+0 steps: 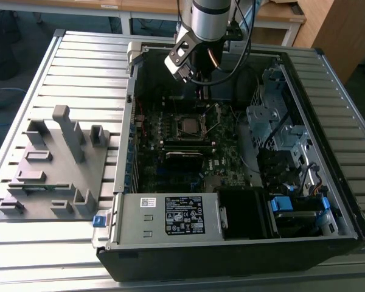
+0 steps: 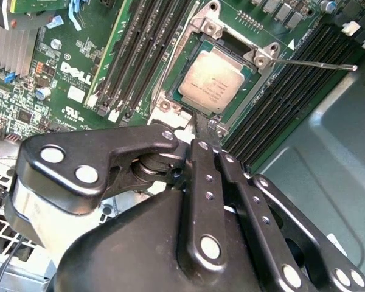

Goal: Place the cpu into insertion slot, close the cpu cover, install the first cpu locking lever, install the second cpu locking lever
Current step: 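Close the cpu cover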

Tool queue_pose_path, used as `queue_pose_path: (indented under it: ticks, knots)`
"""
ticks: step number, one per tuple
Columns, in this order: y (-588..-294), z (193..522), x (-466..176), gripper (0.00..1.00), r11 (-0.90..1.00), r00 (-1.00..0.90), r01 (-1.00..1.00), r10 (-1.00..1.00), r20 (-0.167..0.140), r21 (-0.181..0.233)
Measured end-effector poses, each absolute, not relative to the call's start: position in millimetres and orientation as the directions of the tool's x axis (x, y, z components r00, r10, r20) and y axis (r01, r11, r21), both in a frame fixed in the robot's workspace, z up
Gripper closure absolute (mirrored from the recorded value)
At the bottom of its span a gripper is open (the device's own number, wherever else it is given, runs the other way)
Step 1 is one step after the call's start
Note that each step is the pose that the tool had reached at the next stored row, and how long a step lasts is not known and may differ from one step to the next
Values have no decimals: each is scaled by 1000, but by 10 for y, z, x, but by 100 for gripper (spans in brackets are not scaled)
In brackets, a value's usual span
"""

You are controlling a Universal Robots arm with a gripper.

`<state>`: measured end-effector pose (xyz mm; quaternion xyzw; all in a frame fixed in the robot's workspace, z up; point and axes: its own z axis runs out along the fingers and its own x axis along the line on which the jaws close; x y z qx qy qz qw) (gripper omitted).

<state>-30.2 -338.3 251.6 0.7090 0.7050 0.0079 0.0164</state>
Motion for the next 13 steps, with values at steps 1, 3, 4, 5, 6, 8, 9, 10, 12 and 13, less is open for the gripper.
queue_pose_path:
  ticks: [1,3,4,5,6,8,9,10,12,13]
  knots:
    - [-3383,2516,-301,90,-5,6,999,1000,-12,34]
    - [-3382,2521,-301,90,-5,6,999,1000,-12,34]
    - [-3382,2527,-301,90,-5,6,999,1000,-12,34]
    - [-3382,2533,-301,90,-5,6,999,1000,-12,34]
    - [-3383,2538,-301,90,-5,6,999,1000,-12,34]
    - [-3382,2543,-301,90,-5,6,999,1000,-12,35]
    - [-3382,2545,-301,90,-5,6,999,1000,-12,35]
    - [-3383,2548,-301,90,-5,6,999,1000,-12,34]
    - [-3382,2552,-301,90,-5,6,999,1000,-12,34]
    - [-3382,2554,-301,90,-5,6,999,1000,-12,35]
